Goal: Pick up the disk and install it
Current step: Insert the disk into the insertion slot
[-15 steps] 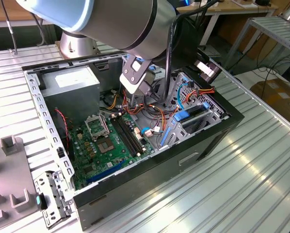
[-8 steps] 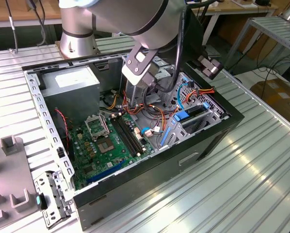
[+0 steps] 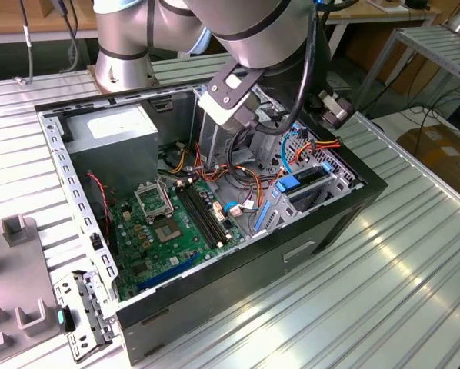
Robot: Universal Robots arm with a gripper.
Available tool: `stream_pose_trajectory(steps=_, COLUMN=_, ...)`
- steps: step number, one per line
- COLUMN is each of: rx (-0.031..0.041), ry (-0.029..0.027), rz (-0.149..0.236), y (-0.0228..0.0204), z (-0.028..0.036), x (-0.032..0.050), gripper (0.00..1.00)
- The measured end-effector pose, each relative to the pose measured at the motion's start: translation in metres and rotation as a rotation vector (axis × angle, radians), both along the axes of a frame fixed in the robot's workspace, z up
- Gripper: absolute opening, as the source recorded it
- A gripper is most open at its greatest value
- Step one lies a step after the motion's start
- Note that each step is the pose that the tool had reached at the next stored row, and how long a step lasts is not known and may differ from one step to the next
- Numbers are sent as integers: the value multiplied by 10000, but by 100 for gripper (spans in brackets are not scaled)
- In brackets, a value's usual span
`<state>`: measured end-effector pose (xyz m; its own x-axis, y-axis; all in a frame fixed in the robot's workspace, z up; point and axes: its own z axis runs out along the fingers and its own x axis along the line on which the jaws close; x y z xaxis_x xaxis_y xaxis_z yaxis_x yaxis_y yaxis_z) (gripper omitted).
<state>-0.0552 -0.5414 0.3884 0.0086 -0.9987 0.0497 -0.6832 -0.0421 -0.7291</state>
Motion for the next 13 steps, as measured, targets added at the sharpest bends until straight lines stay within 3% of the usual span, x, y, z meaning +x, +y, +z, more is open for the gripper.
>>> stream_pose_trajectory(steps=1, rx=19, ry=168, rz=-1, y=0, z=0, x=0, gripper=11)
stream_pose_trajectory(steps=3, rx=82, ry=614, rz=-1, y=0, z=0, x=0, gripper=11)
stream_pose_trajectory(steps=4, rx=152, ry=1023, rz=-2, y=0, z=0, x=0, gripper=11)
stream_pose_trajectory(steps=5, rx=190, ry=1246, rz=-4, y=0, z=0, x=0, gripper=11)
stream_pose_trajectory(steps=6, rx=225, ry=1521, rz=-7, y=0, z=0, x=1, gripper=11)
stream_pose_trajectory(steps=7, rx=265, ry=1962, rz=-23, y=0, z=0, x=0, gripper=11)
stream_pose_trajectory(steps=8, rx=275, ry=2172, rz=-36, y=1, z=0, x=0, gripper=11)
stream_pose_trajectory(steps=9, rx=281, ry=2317, rz=-47, y=1, z=0, x=0, gripper=11)
stream_pose_trajectory(steps=11, rx=301, ry=2953, rz=-104, y=6, z=0, x=0, gripper=11)
stream_pose_trajectory(steps=13, rx=334, ry=3913, rz=-158, y=8, z=-5, x=31, gripper=11)
